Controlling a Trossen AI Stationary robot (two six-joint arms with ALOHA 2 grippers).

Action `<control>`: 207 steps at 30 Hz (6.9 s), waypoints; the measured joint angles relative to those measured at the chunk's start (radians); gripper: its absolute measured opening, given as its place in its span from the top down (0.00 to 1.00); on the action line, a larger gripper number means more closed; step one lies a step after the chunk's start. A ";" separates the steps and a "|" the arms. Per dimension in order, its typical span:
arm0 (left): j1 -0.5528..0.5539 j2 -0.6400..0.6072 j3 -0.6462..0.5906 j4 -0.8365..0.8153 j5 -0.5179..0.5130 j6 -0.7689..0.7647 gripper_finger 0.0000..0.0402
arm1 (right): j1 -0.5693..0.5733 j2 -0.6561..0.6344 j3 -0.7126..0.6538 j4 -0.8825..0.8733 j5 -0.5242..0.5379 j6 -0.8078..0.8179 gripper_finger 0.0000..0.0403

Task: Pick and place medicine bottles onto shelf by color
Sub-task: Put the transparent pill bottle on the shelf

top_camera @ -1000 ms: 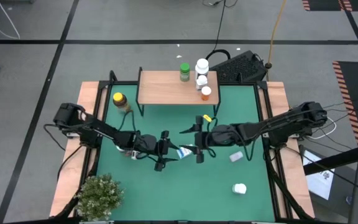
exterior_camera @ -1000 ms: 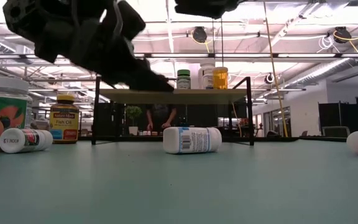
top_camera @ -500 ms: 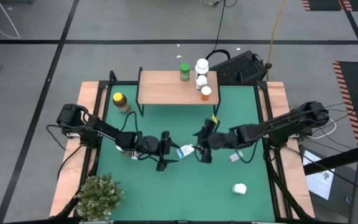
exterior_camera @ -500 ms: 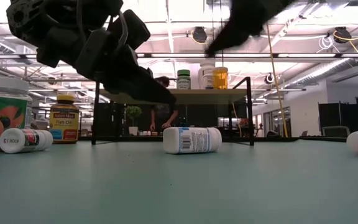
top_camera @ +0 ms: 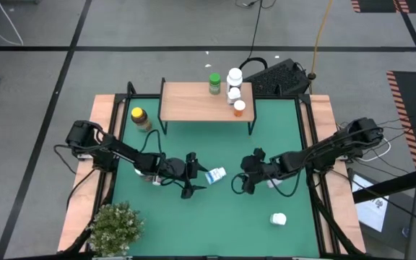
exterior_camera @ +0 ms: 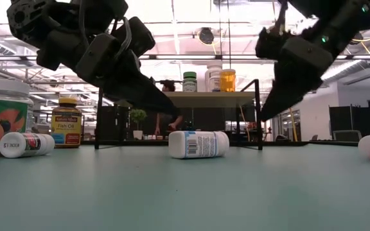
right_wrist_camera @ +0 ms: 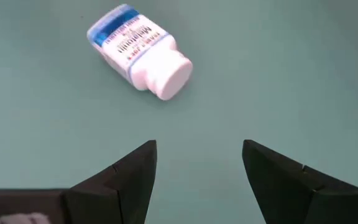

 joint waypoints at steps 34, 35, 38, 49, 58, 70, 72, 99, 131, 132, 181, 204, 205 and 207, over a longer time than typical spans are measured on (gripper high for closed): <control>0.016 0.000 0.000 0.026 -0.053 0.011 0.16 | 0.063 -0.290 -0.077 -0.285 -0.161 0.071 0.43; 0.016 0.000 0.000 0.025 -0.053 0.011 0.16 | 0.074 -0.304 -0.076 -0.323 -0.163 0.069 0.43; 0.015 0.000 0.000 0.020 -0.052 0.005 0.16 | 0.100 -0.332 -0.076 -0.452 -0.186 0.076 0.43; 0.015 0.000 0.000 0.013 -0.052 -0.015 0.16 | 0.133 -0.308 -0.077 -0.595 -0.245 0.121 0.43; 0.015 0.000 0.000 0.014 -0.052 -0.013 0.16 | 0.136 -0.223 -0.078 -0.552 -0.264 -0.008 0.43; 0.015 0.000 0.000 0.014 -0.052 -0.013 0.16 | 0.136 -0.082 -0.078 -0.466 -0.267 -0.109 0.52; 0.015 0.000 0.000 0.014 -0.052 -0.013 0.16 | 0.136 -0.074 -0.078 -0.469 -0.271 -0.109 0.56; -0.039 0.000 0.000 0.030 -0.277 0.249 0.16 | -0.055 -0.089 -0.274 0.878 0.105 -0.037 0.62; 0.016 -0.001 0.209 0.027 -0.399 -0.008 0.16 | -0.215 0.198 -0.260 1.693 -0.160 -0.005 0.61; 0.022 -0.001 0.209 0.028 -0.384 -0.038 0.16 | -0.214 0.198 -0.260 1.726 -0.202 -0.055 0.61; 0.013 -0.002 0.209 0.161 -0.100 0.384 0.63 | -0.210 0.183 -0.121 1.455 -0.602 -0.879 0.61; 0.013 -0.001 0.209 -0.251 -0.555 0.863 0.63 | -0.245 -0.124 -0.122 0.749 -0.525 -0.142 0.32; 0.013 0.000 0.209 -0.268 -0.549 0.875 0.63 | -0.245 -0.132 -0.122 0.699 -0.519 -0.142 0.32; 0.010 0.000 0.209 -0.287 -0.539 0.897 0.63 | -0.245 -0.129 -0.132 0.677 -0.488 -0.131 0.33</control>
